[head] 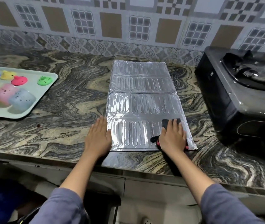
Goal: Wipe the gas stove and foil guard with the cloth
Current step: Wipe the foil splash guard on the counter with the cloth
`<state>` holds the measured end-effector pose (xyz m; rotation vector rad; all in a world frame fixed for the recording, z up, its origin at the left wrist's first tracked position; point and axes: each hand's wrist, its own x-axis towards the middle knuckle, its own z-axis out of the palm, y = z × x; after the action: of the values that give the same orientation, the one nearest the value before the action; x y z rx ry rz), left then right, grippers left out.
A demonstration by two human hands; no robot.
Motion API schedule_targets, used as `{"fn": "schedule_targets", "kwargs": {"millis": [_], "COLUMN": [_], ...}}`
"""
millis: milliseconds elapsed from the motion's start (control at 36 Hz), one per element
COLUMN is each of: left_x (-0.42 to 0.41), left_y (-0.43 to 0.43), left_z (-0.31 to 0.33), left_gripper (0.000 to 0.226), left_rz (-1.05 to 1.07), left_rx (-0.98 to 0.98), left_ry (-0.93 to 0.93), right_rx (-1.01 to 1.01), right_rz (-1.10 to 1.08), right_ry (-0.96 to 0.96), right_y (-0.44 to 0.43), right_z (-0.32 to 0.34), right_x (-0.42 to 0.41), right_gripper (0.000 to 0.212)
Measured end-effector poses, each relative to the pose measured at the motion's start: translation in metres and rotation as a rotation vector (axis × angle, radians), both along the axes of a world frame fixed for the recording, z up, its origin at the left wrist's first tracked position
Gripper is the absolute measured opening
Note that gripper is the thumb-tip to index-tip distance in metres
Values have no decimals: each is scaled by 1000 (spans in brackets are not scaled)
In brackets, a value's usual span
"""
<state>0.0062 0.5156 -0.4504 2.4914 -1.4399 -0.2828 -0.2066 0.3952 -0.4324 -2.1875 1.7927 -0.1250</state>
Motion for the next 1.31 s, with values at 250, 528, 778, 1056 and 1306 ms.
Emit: {"fn": "schedule_targets", "kwargs": {"millis": [250,528,778,1056,1306], "left_x": [0,11,8,7,4], "left_y": [0,28,57,56,54], "left_z": [2,4,3,4,6], "left_gripper": [56,64,86,89,96], "left_rz": [-15,-195,-291,-282,-245], "left_rx": [6,-20,63,52,65], "left_ry": [12,93,11,55,76], "right_rx": [-21,-4,-1,-14,-11], "right_rz": [90,127,100,324,681], "right_ry": [-25,-23,6,-10,1], "right_y": [31,31,32,38,42], "right_z": [1,3,3,0,1], "right_x": [41,37,44,74,90], "right_gripper": [56,56,56,56,54]}}
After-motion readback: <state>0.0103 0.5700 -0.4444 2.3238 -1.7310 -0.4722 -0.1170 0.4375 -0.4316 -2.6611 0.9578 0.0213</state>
